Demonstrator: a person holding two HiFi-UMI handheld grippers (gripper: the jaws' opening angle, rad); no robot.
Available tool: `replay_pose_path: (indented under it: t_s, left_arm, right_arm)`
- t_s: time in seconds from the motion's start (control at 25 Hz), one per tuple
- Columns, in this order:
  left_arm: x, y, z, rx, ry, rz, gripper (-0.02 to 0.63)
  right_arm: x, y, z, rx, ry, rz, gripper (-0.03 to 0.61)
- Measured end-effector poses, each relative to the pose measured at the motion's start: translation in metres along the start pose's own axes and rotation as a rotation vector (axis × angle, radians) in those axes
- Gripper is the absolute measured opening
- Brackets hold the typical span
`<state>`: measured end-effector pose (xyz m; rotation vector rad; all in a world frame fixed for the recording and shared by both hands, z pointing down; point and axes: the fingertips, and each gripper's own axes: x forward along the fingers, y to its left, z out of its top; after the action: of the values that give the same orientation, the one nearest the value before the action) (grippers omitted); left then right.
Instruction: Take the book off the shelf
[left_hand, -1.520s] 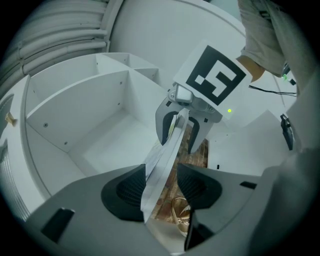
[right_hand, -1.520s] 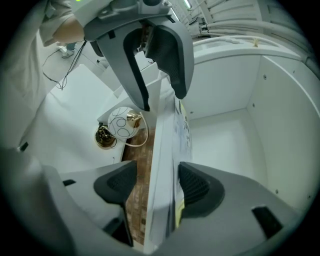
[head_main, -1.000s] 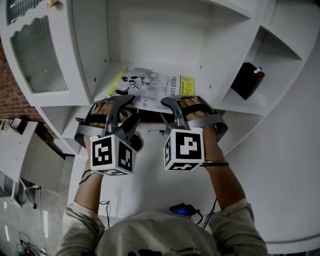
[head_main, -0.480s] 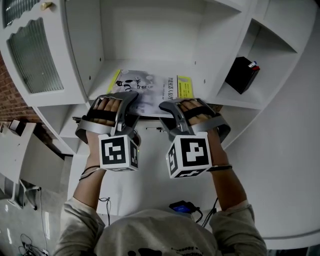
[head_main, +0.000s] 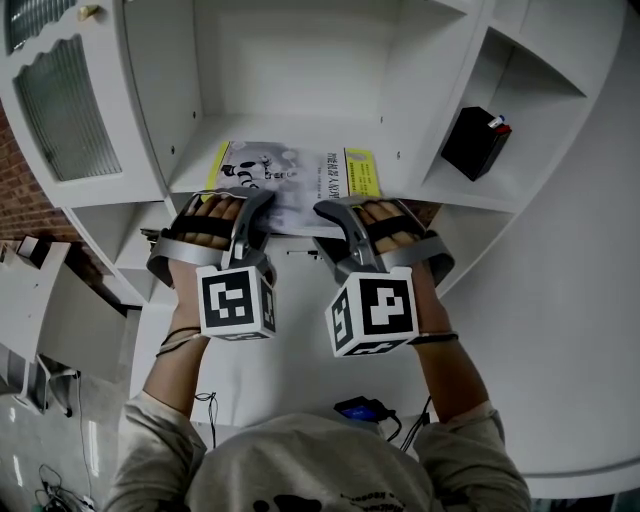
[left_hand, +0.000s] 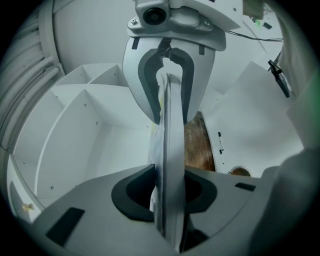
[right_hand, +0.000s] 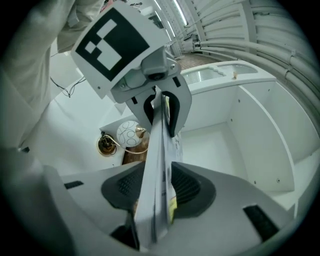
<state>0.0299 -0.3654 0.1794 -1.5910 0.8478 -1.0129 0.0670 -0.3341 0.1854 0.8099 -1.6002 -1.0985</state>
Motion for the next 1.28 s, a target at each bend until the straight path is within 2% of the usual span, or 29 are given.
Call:
replay_pose_path:
  t_s: [0.16,0.32,0.48,0.56,1.12,1.28]
  left_arm:
    - [-0.007,-0.002,0.005,-0.019,0.024,0.001,0.101]
    - [-0.015,-0.005,0.01,-0.034,0.045,0.007,0.1]
    - [-0.026,-0.009,0.015,-0.046,0.062,0.026,0.098]
    - [-0.031,-0.012,0.018,-0.048,0.068,0.031,0.098]
    - [-0.084,-0.013,0.03,-0.034,0.018,0.103,0.083]
    - [-0.108,-0.026,0.028,-0.071,-0.029,0.039,0.083]
  right_arm:
    - [0.009,0.001,-0.014,-0.038,0.077,-0.076,0.167]
    - [0.007,-0.004,-0.018,-0.038,0.099,-0.159,0.167]
    - [-0.001,-0.004,-0.017,-0.039,0.102,-0.219,0.102]
    - [-0.006,-0.001,-0.016,-0.048,0.102,-0.237,0.092]
    - [-0.055,0.008,0.009,-0.046,0.134,-0.299,0.078]
    - [-0.072,0.025,0.025,-0.012,0.164,-0.245,0.084]
